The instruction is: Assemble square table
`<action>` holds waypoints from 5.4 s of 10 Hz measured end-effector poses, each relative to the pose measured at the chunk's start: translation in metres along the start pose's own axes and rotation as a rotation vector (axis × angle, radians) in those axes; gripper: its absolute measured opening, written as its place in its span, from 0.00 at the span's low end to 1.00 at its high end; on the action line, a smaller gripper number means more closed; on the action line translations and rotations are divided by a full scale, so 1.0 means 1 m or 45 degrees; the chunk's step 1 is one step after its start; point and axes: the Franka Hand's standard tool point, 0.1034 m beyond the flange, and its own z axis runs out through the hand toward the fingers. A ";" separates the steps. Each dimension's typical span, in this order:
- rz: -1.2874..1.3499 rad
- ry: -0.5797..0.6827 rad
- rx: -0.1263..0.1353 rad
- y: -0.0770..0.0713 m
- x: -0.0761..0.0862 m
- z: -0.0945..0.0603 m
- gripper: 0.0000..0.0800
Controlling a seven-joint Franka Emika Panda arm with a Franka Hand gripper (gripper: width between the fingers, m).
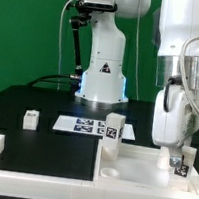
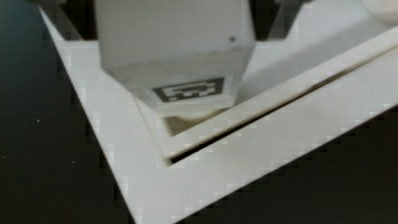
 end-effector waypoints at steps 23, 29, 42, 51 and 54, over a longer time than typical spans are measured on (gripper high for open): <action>-1.156 0.024 0.093 -0.012 0.140 -0.077 0.81; -1.927 0.039 0.002 0.002 0.223 -0.062 0.81; -2.815 -0.099 -0.317 0.044 0.332 -0.041 0.81; -2.639 -0.596 -1.201 0.072 0.357 -0.029 0.81; -2.512 -0.759 -1.446 0.086 0.365 -0.024 0.81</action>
Offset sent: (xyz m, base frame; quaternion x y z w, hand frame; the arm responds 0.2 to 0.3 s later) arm 0.0000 0.0000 0.0000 0.0000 0.0000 0.0000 1.0000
